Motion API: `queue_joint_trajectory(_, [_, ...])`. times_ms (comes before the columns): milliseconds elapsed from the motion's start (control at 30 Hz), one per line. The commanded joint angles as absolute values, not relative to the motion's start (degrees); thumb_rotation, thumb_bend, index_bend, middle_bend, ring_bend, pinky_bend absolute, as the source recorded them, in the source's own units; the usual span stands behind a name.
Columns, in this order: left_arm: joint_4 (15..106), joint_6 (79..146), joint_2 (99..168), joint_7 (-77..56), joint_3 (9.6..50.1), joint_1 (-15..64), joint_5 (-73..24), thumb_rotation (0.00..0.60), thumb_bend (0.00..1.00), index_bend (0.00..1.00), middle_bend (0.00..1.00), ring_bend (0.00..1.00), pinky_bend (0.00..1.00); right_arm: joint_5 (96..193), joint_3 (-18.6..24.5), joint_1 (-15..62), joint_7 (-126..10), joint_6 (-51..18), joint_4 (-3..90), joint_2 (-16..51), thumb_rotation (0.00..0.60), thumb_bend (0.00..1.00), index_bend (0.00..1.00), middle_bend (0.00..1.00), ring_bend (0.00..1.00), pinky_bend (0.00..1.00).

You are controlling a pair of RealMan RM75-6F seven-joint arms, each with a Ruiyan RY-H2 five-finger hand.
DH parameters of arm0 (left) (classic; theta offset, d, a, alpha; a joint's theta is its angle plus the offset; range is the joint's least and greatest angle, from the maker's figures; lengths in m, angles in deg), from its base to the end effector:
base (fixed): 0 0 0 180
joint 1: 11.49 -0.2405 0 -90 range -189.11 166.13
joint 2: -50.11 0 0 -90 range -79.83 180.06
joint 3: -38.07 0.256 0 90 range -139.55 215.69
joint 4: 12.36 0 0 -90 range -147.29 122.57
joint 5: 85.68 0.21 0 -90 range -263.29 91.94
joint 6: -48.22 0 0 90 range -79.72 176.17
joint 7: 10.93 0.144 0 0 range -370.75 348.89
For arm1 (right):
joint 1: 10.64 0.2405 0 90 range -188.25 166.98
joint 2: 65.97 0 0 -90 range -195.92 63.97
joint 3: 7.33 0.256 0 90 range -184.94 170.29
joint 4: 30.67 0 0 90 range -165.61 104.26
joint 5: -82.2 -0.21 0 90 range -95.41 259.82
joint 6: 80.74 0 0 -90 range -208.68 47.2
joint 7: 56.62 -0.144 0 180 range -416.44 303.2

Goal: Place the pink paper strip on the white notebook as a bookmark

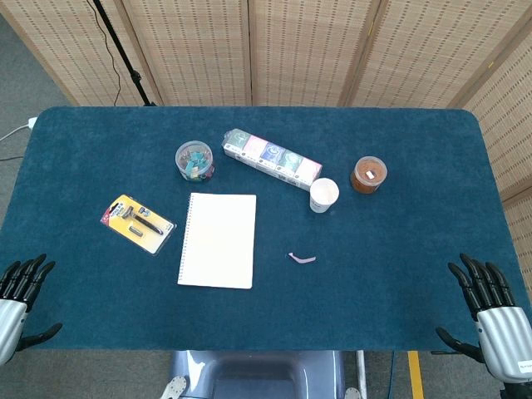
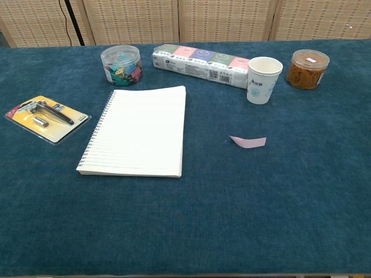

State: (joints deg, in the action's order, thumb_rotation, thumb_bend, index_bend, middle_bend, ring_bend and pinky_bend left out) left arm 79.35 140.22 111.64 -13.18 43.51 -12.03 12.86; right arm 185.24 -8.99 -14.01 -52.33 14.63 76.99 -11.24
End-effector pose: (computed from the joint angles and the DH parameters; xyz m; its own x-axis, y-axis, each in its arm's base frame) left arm -0.3054 0.1194 0.1588 0.4089 0.0698 0.9099 0.9077 -0.1340 -0.3976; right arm -0.2474 -0.1201 0.1880 0.3554 0.0591 0.9328 -0.9194 -0.1578 0.3603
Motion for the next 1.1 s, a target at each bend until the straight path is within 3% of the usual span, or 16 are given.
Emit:
queue_joint_trajectory(33, [79.35, 140.12, 111.64, -13.15, 43.51, -12.00, 12.85, 0.600, 0.01, 0.00, 0.00, 0.00, 0.00, 185.19, -8.96, -13.97, -52.34, 14.55, 76.97, -11.19, 0.600, 0.00, 0.00, 0.00, 0.00, 0.00])
queue_joint_trajectory(233, [79.64, 139.65, 111.69, -12.53, 43.48, -11.85, 12.81, 0.600, 0.01, 0.00, 0.00, 0.00, 0.00, 184.96, -8.94, -13.01, -52.33, 12.68, 76.66, -10.58, 0.600, 0.00, 0.00, 0.00, 0.00, 0.00])
queue_joint_trajectory(467, [79.81, 140.20, 111.54, -13.03, 43.46, -12.10, 12.92, 0.600, 0.01, 0.00, 0.00, 0.00, 0.00, 181.45, -6.92, -5.93, -50.81, 0.70, 75.69, -7.21, 0.600, 0.00, 0.01, 0.00, 0.00, 0.00])
queue_joint_trajectory(633, [80.18, 139.63, 111.25, -13.43, 43.08, -11.86, 12.02, 0.600, 0.01, 0.00, 0.00, 0.00, 0.00, 177.95, -4.02, 0.19, -50.56, -7.20, 74.19, -3.39, 0.600, 0.00, 0.09, 0.00, 0.00, 0.00])
queue_joint_trajectory(900, [80.61, 138.68, 110.64, -14.42, 42.76, -11.44, 11.05, 0.600, 0.01, 0.00, 0.00, 0.00, 0.00, 171.44, -0.18, 8.38, -45.74, -16.34, 68.07, 8.07, 0.600, 0.00, 0.28, 0.00, 0.00, 0.00])
queue_joint_trajectory(1100, [80.66, 138.40, 110.22, -15.38, 42.69, -11.32, 10.73, 0.600, 0.01, 0.00, 0.00, 0.00, 0.00, 167.68, 0.91, 11.51, -40.94, -18.69, 63.92, 14.14, 0.600, 0.09, 0.30, 0.00, 0.00, 0.00])
